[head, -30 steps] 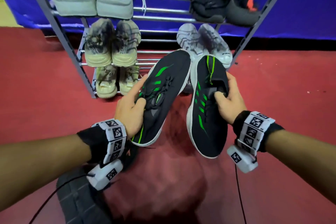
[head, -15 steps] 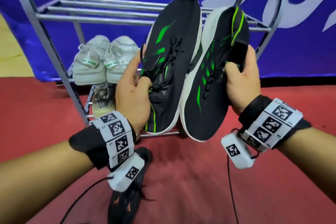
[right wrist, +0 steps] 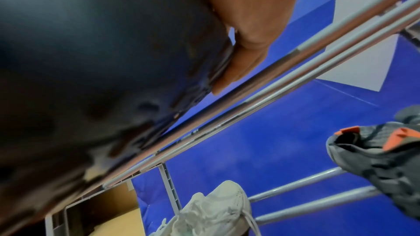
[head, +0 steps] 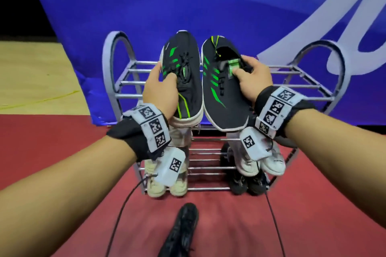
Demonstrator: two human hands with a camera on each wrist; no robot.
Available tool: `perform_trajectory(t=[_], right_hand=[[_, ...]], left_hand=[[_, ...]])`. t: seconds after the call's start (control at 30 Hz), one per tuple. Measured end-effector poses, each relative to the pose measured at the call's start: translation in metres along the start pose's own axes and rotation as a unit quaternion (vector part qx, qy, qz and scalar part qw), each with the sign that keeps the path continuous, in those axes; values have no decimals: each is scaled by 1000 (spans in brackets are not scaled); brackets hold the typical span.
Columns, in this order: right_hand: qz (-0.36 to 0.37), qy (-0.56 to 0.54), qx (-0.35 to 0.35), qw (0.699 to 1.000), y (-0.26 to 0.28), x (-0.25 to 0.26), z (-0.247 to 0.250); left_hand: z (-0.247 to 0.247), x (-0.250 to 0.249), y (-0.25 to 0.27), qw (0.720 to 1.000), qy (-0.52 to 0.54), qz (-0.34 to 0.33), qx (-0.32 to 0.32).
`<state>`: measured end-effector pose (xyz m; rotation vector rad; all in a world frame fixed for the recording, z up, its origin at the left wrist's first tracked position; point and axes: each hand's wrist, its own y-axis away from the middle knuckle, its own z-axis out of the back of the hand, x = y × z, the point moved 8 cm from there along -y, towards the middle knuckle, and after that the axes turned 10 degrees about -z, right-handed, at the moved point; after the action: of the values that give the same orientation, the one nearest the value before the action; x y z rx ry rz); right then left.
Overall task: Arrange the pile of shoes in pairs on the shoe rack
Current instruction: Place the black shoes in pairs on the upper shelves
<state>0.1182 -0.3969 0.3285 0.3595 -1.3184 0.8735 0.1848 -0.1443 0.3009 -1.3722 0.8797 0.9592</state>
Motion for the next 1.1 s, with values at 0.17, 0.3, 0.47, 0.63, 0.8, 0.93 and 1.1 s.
perform_trajectory(t=[0.17,0.3,0.47,0.63,0.8,0.93,1.1], right_hand=[[-55,34,32,997,-12,0,-37],[-111,77,51,990,-11,-4,-45],[-78,136,117,981,21,13,-42],[-44,147,181,971,63,18,-37],[-44,271,220,936,83,5,-42],[-41,266,171,948,80,7,-49],[-33,224,135,965,78,27,-70]], left_hand=[[24,4,-33,998,-51,35,-14],[24,-1,-38,992,-116,25,43],[25,2,-39,981,-173,35,77],[35,-2,-25,987,-155,22,35],[27,-7,2,979,-157,-36,126],[20,-10,16,952,-211,-102,199],[34,-18,12,965,-187,-133,130]])
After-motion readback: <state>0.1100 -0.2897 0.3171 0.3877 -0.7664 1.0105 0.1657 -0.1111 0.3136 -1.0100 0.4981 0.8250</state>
